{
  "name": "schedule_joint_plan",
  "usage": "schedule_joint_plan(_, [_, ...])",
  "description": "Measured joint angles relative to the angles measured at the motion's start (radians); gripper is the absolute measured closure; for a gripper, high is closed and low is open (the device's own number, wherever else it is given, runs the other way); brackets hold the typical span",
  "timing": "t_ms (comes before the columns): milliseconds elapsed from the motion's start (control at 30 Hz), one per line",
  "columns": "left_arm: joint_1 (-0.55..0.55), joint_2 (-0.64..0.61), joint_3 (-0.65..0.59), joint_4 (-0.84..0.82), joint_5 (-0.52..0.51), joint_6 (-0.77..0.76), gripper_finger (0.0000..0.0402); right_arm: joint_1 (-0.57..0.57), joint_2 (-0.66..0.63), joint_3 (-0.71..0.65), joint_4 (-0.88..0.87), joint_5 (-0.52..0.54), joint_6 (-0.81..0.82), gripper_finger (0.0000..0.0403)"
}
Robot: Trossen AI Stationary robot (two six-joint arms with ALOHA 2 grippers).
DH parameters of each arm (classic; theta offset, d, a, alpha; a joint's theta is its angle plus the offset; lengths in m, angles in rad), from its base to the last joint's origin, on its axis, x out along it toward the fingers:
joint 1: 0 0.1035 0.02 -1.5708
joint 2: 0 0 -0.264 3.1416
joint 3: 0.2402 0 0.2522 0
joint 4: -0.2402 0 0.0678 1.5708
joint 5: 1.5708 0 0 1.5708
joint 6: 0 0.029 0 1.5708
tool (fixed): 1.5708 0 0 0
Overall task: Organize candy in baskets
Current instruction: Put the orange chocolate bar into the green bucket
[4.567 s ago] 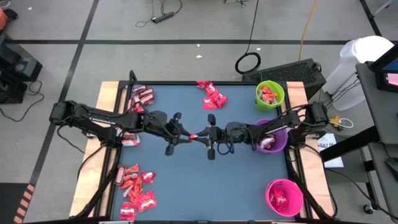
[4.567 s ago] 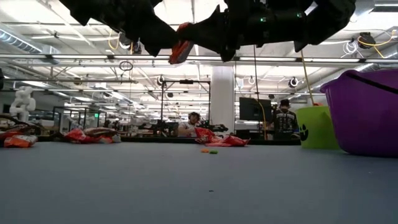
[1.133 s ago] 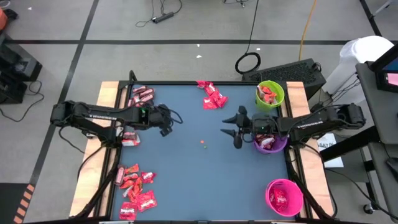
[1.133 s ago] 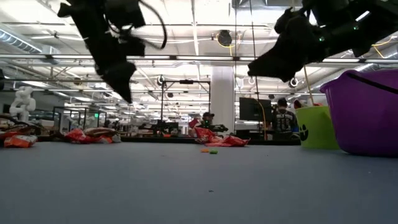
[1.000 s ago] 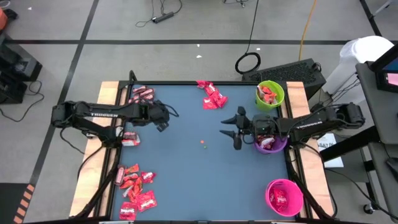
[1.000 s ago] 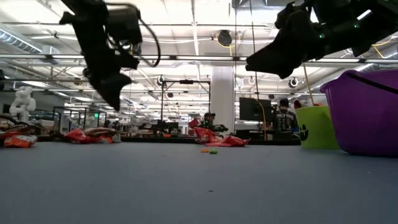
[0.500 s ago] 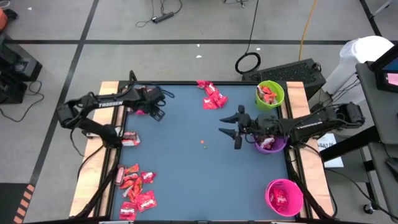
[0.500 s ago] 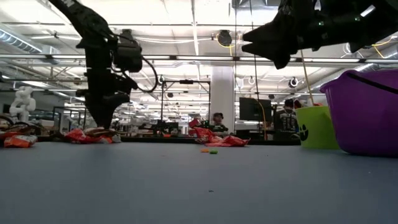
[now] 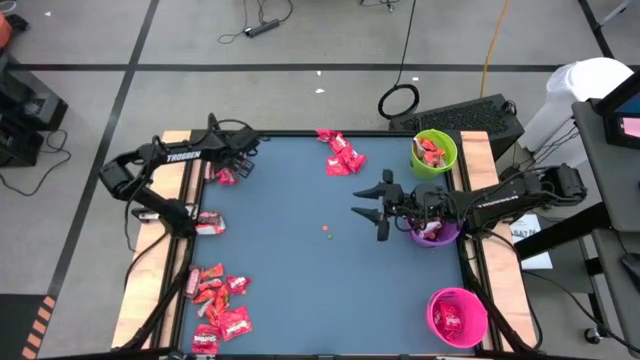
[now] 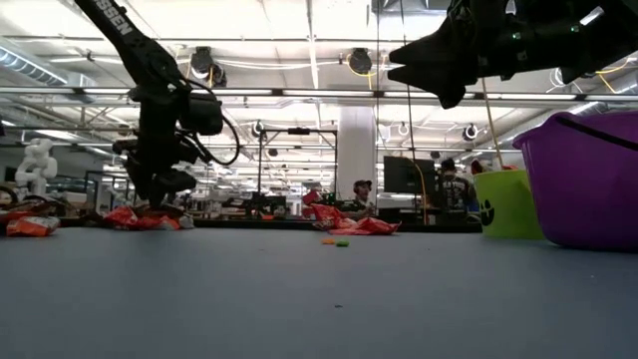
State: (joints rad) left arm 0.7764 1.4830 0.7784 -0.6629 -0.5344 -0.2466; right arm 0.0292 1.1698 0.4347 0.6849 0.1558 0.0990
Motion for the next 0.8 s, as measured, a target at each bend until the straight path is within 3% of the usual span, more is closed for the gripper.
schedule_joint_plan(267, [-0.009, 0.0, 0.0, 0.036, 0.299, 0.068, 0.023, 0.0, 0.0, 0.0, 0.0, 0.0, -0.003, 0.0214])
schedule_joint_plan(433, [-0.005, 0.001, 0.0, 0.061, 0.272, 0.049, 0.023, 0.0, 0.0, 0.0, -0.002, 0.0, 0.002, 0.0214])
schedule_joint_plan(667, [0.002, 0.036, 0.0, 0.052, 0.31, 0.051, 0.023, 0.0, 0.0, 0.0, -0.011, 0.0, 0.004, 0.0214])
schedule_joint_plan(800, [0.004, 0.078, 0.0, 0.094, 0.229, 0.062, 0.023, 0.0, 0.0, 0.0, -0.011, 0.0, 0.005, 0.0214])
